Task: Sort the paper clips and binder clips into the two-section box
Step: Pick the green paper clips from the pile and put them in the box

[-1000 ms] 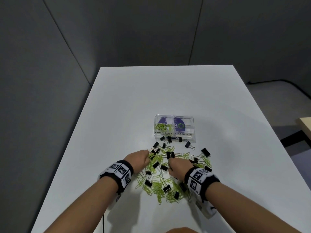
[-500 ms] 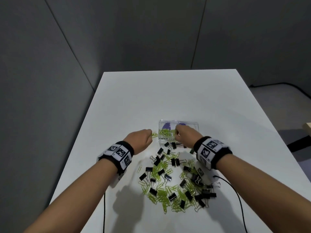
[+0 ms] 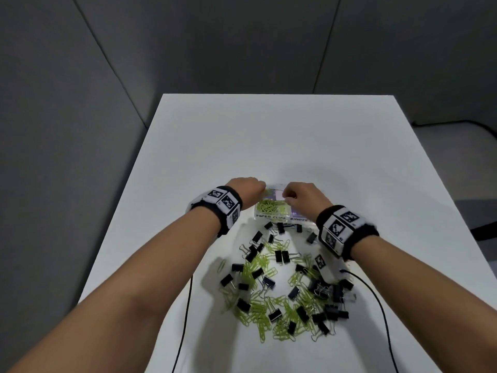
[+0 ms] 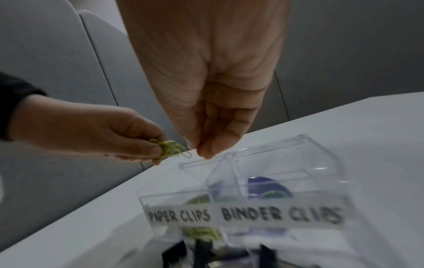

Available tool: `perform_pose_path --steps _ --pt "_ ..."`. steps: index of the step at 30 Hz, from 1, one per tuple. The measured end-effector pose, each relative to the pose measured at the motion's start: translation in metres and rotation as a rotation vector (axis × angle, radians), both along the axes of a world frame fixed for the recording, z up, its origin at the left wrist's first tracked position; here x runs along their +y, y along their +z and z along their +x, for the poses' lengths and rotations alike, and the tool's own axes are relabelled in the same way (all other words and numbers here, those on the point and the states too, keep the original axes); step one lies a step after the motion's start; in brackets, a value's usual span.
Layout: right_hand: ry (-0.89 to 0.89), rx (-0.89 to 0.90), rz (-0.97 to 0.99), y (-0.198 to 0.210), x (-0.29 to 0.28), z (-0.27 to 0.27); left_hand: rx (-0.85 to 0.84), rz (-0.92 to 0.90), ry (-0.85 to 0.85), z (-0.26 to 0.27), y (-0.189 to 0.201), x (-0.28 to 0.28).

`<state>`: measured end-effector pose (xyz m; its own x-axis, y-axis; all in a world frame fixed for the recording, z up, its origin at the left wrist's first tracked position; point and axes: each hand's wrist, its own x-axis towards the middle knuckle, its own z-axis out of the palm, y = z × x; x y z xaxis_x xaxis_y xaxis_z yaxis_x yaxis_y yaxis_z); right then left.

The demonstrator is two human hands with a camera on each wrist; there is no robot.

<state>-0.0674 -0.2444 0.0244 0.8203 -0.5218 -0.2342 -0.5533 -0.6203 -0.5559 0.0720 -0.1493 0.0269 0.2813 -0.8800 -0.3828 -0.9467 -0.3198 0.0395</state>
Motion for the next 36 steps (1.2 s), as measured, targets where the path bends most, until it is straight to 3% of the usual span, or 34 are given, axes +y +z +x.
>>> perform_pose_path --steps 8,13,17,20,24,31,36 --pt "0.226 0.184 -0.058 -0.029 0.018 -0.062 0.084 -0.025 -0.004 -0.023 -0.010 -0.023" --pt "0.346 0.204 -0.147 -0.052 0.045 -0.068 0.053 -0.189 -0.143 -0.034 -0.005 -0.001" --pt "0.448 0.229 -0.300 -0.061 0.061 -0.066 0.065 -0.096 -0.216 -0.043 -0.026 0.032" --pt "0.447 0.232 -0.355 -0.065 0.069 -0.063 0.084 -0.007 -0.132 -0.044 -0.046 0.056" --pt "0.426 0.233 -0.325 -0.066 0.076 -0.064 0.100 -0.017 -0.022 -0.047 -0.061 0.069" --pt "0.448 0.188 -0.205 -0.057 0.063 -0.067 0.211 0.009 0.081 -0.041 -0.064 0.069" --pt "0.397 0.271 -0.175 -0.058 0.055 -0.072 0.314 -0.019 0.184 -0.032 -0.064 0.071"
